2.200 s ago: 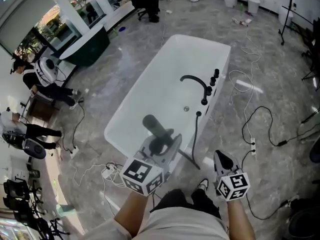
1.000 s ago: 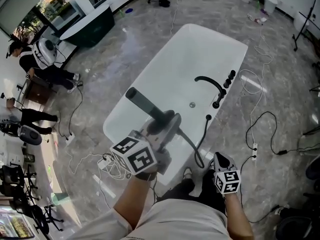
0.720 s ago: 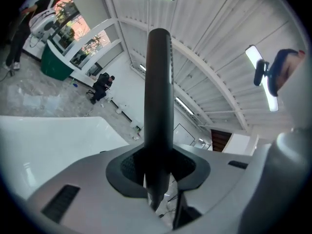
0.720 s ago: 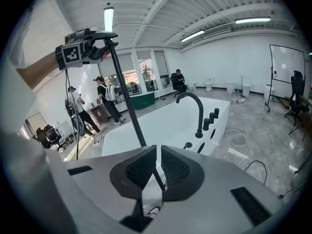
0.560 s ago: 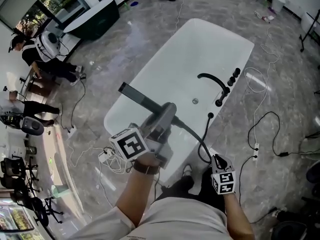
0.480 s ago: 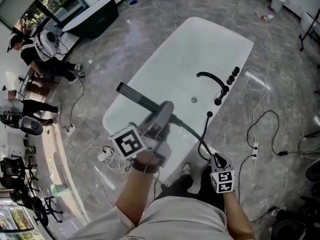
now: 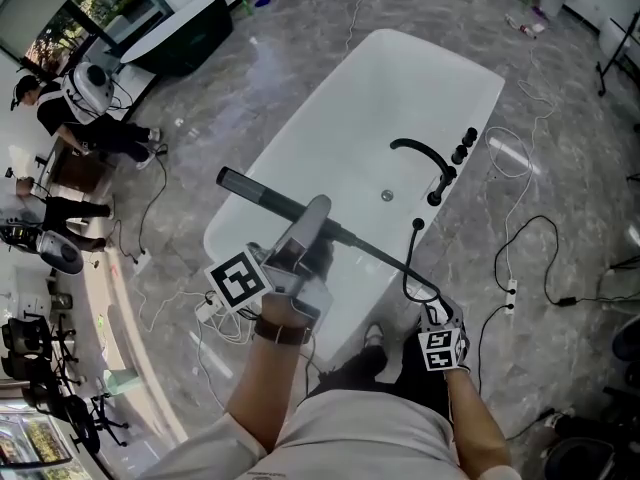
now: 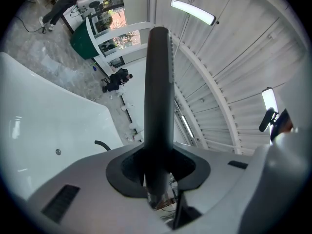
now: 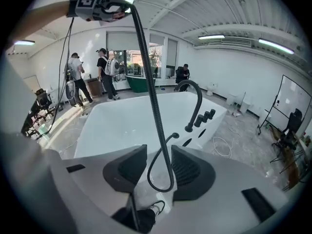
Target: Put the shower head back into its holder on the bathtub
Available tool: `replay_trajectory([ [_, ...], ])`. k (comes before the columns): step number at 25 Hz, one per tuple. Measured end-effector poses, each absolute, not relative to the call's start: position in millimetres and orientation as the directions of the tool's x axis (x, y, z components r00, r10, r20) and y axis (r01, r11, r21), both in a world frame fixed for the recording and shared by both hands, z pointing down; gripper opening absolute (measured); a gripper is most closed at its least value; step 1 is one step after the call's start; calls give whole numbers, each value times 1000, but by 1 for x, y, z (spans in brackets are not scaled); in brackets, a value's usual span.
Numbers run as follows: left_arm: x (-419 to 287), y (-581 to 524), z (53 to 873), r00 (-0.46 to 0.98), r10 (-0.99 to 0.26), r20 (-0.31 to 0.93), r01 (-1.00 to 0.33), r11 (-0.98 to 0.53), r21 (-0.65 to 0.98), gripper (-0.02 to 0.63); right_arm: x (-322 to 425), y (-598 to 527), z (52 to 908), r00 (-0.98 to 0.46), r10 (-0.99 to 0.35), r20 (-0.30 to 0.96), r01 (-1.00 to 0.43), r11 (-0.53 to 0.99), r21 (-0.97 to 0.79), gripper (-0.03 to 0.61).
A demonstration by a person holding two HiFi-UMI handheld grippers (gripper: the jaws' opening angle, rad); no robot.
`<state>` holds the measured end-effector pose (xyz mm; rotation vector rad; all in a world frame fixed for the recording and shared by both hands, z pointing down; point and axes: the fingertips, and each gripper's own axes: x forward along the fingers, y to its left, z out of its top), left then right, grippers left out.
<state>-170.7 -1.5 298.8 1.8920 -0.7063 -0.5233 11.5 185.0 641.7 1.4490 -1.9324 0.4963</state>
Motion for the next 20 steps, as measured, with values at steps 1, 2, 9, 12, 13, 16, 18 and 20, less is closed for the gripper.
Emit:
replay_trajectory([
  [1,-171,-1,297,735,-676,-48,-236,-323,917,106,14,183,647,-155,-690,707,-946,311,96,135],
  [2,-172,-1,294,736,-675,-52,-232,-324,917,106,17,181,653,-147,-685,713,-945,309,102,137],
  [9,-182,4,284,733,-677,-68,-222,-333,916,106,22,161,691,-121,-659,742,-931,334,145,150],
  [12,-189,5,282,728,-682,-69,-218,-326,920,106,16,153,699,-132,-647,751,-919,364,152,153],
  [13,-191,5,282,727,-684,-68,-217,-321,922,106,13,151,702,-137,-643,754,-914,375,153,155],
  [16,-198,6,285,723,-689,-58,-221,-310,925,106,6,145,706,-137,-648,749,-907,385,168,153],
  [18,-201,4,289,718,-694,-54,-224,-303,926,106,6,141,707,-127,-656,744,-905,384,184,147],
  [20,-203,1,292,713,-699,-53,-223,-298,928,106,9,139,708,-124,-661,740,-899,391,199,72],
])
